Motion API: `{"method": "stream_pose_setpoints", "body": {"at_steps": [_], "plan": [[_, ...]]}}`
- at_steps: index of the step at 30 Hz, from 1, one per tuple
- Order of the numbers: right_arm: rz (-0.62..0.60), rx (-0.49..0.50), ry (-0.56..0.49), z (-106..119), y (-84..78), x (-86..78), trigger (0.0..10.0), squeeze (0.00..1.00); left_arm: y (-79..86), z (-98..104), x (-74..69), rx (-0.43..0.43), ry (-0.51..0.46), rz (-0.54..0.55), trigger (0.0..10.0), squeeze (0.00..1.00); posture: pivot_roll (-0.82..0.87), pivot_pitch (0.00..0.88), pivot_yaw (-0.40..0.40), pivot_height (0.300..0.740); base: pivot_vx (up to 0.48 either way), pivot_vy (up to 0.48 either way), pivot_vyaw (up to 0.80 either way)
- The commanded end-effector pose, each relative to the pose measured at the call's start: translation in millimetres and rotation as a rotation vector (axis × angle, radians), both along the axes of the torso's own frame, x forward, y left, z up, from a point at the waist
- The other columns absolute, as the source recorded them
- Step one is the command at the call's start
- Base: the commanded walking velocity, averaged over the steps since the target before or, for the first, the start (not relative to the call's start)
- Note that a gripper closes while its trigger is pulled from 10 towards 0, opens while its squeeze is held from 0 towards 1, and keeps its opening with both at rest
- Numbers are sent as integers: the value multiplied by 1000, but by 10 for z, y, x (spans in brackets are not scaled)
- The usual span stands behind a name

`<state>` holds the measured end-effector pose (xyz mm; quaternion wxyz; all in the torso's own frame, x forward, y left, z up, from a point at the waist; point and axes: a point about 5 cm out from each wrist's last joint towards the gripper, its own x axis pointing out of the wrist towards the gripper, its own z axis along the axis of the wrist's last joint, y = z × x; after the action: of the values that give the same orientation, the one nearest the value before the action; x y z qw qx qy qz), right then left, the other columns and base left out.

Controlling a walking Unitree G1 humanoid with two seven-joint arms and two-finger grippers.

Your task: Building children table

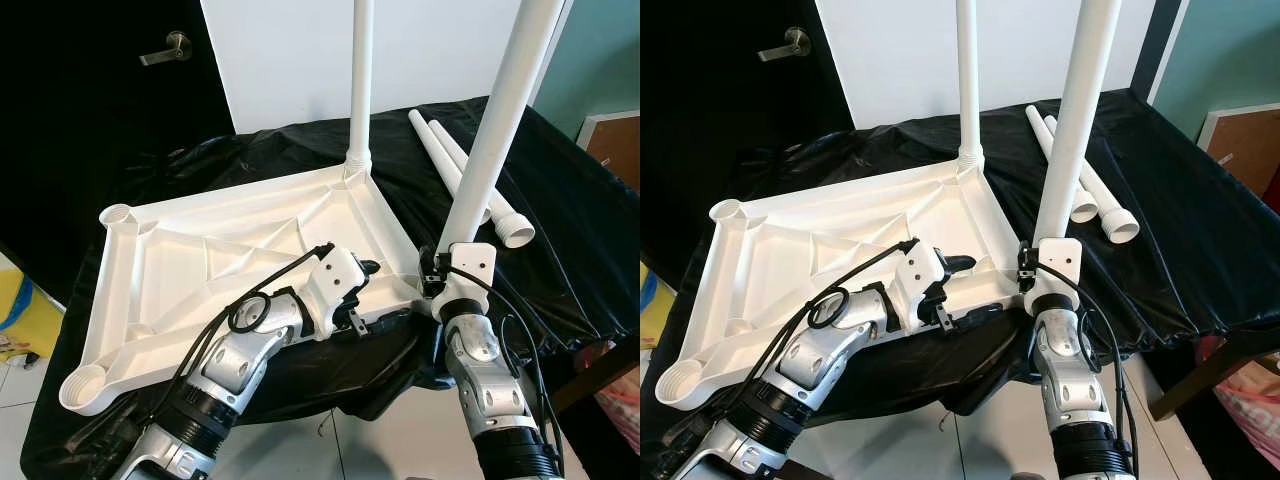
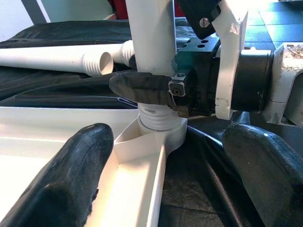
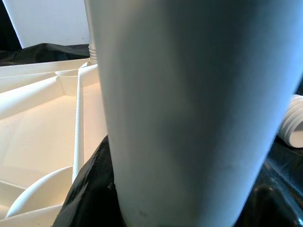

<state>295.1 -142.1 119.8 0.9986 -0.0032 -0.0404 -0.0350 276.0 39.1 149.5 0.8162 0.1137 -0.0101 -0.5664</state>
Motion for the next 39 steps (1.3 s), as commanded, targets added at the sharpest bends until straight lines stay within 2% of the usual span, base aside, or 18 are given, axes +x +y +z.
{"method": "stream_pose_setpoints", "body": {"at_steps": [1, 4, 19, 20, 27, 30, 32, 34, 35, 39], "plan": [[-6, 30, 45, -68, 10, -4, 10000, 0, -11, -6, -23, 10, -3, -30, 10000, 0, -175, 0, 55, 740, 0, 0, 0], [-12, 17, 43, -59, -49, -1, 10000, 0, -7, -5, -33, 6, -1, -27, 10000, 0, -173, 0, 53, 740, 0, 0, 0], [18, -15, 14, -26, -101, -29, 10000, 0, 4, -4, -45, 8, -1, -31, 10000, 0, -177, 0, 58, 740, 0, 0, 0], [31, -11, 13, -27, -100, -32, 10000, 1000, 4, -4, -48, 9, -1, -33, 10000, 0, -179, 0, 62, 740, 0, 0, 0], [118, -30, -27, 28, -131, -76, 10000, 1000, 7, -3, -47, 13, 0, -38, 10000, 0, -185, 0, 66, 740, 0, 0, 0], [118, -30, -27, 28, -131, -76, 10000, 1000, 7, -3, -47, 13, 0, -38, 10000, 0, -185, 0, 66, 740, 0, 0, 0], [233, -44, -27, 36, -208, -132, 10000, 1000, 9, -6, -48, 15, 0, -40, 10000, 0, -190, 0, 67, 740, 0, 0, 0], [279, -50, -23, 37, -241, -154, 10000, 1000, 9, -7, -49, 16, 0, -41, 10000, 0, -190, 0, 67, 740, 0, 0, 0], [340, -68, -16, 39, -282, -168, 10000, 0, 10, -7, -49, 17, 0, -43, 10000, 0, -193, 0, 69, 740, 0, 0, 0], [426, -104, 1, 39, -335, -170, 10000, 0, 10, -8, -50, 18, 0, -46, 10000, 0, -194, 0, 72, 740, 0, 0, 0]]}}
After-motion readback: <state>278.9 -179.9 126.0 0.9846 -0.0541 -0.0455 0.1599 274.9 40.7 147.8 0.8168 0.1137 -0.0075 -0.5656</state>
